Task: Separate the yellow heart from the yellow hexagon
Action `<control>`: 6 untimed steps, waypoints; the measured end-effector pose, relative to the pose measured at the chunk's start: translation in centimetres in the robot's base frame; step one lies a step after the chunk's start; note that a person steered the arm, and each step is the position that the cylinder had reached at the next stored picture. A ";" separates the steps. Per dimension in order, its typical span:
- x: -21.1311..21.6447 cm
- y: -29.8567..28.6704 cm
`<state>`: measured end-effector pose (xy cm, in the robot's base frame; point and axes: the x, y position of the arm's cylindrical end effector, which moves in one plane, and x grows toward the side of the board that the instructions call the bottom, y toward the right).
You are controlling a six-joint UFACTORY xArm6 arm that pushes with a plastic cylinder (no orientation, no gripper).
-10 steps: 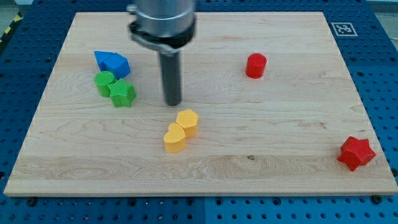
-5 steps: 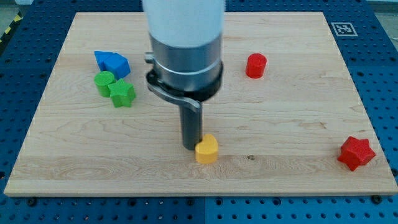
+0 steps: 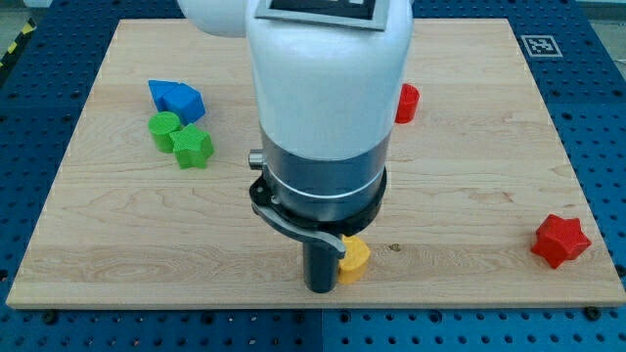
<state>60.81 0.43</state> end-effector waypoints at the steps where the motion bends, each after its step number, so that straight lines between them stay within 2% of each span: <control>1: 0.0 2.0; 3: -0.5 7.1; 5: -2.5 1.8; 6: -3.2 1.8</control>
